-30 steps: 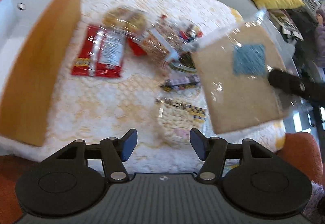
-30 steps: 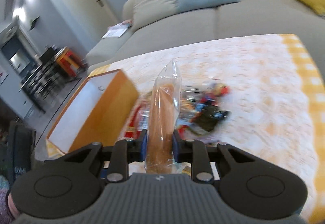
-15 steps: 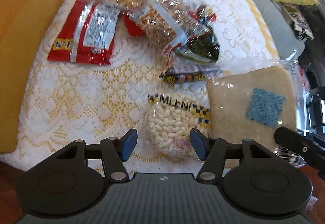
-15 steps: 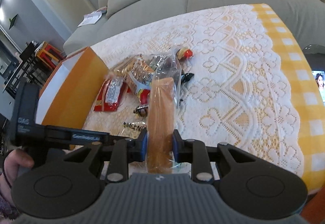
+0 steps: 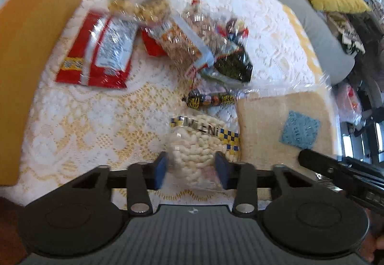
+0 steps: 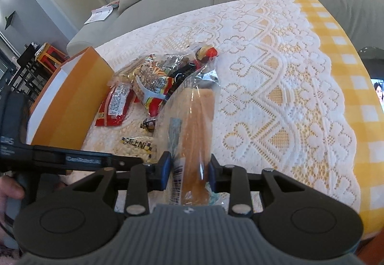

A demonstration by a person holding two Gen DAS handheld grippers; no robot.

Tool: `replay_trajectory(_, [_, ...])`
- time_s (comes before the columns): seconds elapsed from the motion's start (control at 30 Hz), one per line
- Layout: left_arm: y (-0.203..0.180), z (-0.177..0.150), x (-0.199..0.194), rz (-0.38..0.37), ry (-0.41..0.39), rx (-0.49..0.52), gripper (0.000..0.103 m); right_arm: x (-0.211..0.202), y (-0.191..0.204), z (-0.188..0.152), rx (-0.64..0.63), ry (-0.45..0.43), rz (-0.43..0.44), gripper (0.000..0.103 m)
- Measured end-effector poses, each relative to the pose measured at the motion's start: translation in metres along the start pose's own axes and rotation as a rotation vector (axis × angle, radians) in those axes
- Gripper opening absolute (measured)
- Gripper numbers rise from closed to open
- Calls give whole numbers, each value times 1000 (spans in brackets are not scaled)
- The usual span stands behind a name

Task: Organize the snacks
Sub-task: 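Lift the bread bag with the right gripper while the left gripper moves toward the candy bag, then grasp the clear bag of white candies with the left gripper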

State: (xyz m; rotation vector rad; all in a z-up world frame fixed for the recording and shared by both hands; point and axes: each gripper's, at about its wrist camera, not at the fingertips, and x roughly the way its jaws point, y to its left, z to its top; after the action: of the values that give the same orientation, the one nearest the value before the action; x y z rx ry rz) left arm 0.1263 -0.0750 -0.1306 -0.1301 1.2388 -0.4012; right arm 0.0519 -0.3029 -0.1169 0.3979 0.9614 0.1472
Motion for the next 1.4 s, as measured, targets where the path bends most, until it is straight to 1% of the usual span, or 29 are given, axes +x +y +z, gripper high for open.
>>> replay_trajectory(0.07, [1, -1, -15, -35, -31, -13, 37, 1, -3, 0, 15, 4, 1, 30])
replay_trajectory(0.1, [-1, -1, -23, -64, -53, -17, 36, 1, -4, 0, 19, 5, 2, 30])
replay_trajectory(0.13, [-4, -1, -30, -87, -74, -13, 31, 1, -4, 1, 21, 6, 1, 30])
replay_trajectory(0.17, [-9, -1, -36, -106, -92, 1, 30, 1, -4, 1, 20, 7, -2, 30])
replay_trajectory(0.2, [-17, 0, -40, -109, -102, 20, 30, 1, -3, 0, 17, 7, -4, 30])
replay_trajectory(0.23, [-26, 3, -40, -99, -105, 44, 28, 1, -3, 0, 13, 7, -4, 30])
replay_trajectory(0.3, [-45, 4, -38, -56, -102, 107, 28, 0, -1, 0, 6, 6, -7, 30])
replay_trajectory(0.37, [-62, 2, -36, -37, -107, 160, 28, -2, 0, 0, 1, 2, -9, 30])
replay_trajectory(0.43, [-75, 1, -35, -40, -110, 198, 28, -3, 0, -1, 3, 1, -14, 30])
replay_trajectory(0.53, [-89, 3, -33, -54, -93, 236, 26, -5, -3, -1, 23, 2, -14, 29])
replay_trajectory(0.73, [-99, 3, -23, -39, -68, 259, 26, -7, -6, -2, 36, 6, -9, 29])
replay_trajectory(0.87, [-102, 2, -27, 11, -93, 278, 27, -6, -9, -2, 53, 10, 3, 29])
replay_trajectory(1.0, [-108, -2, -27, 62, -116, 330, 29, -6, -8, -2, 50, 11, 6, 29])
replay_trajectory(1.27, [-108, -1, -30, 58, -121, 324, 29, -6, -9, -2, 56, 13, 4, 29])
replay_trajectory(1.33, [-108, -1, -32, 59, -129, 325, 29, -5, -10, -2, 59, 15, 3, 29])
replay_trajectory(1.4, [-107, -1, -35, 78, -152, 323, 30, -5, -11, -2, 60, 16, 3, 29])
